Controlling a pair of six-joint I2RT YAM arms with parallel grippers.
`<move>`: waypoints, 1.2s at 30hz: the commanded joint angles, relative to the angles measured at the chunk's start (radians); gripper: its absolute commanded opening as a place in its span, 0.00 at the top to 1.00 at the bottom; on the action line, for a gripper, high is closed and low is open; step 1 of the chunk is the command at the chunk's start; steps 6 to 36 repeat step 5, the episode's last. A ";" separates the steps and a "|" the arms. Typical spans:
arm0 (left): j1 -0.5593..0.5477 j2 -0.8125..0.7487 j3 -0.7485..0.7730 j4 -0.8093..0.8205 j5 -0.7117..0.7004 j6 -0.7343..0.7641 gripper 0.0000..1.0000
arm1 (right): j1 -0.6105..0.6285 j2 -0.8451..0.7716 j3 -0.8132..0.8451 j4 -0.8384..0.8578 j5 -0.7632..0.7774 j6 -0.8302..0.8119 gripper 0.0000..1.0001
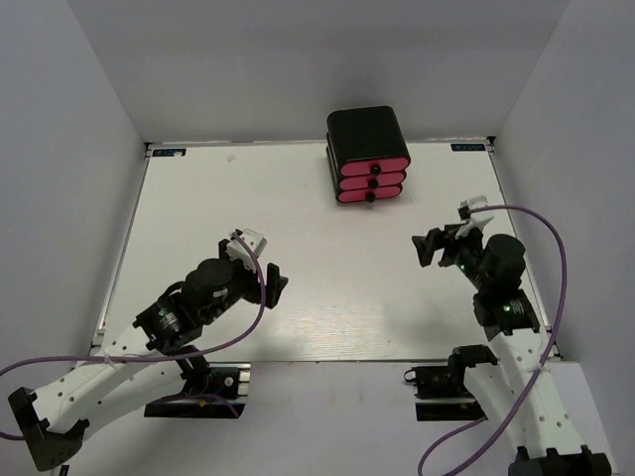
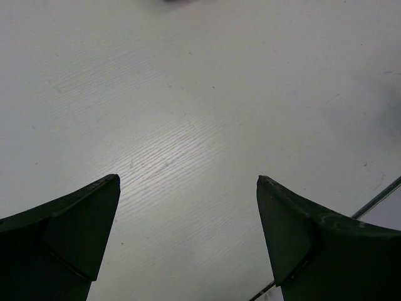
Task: Sort the stationery into containers
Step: Reset both arms
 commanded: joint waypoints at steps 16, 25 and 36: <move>0.001 0.035 0.014 0.002 -0.021 0.008 0.00 | -0.011 -0.030 -0.052 -0.085 0.069 -0.014 0.10; 0.001 0.035 0.014 0.002 -0.021 0.008 0.00 | -0.011 -0.030 -0.052 -0.085 0.069 -0.014 0.10; 0.001 0.035 0.014 0.002 -0.021 0.008 0.00 | -0.011 -0.030 -0.052 -0.085 0.069 -0.014 0.10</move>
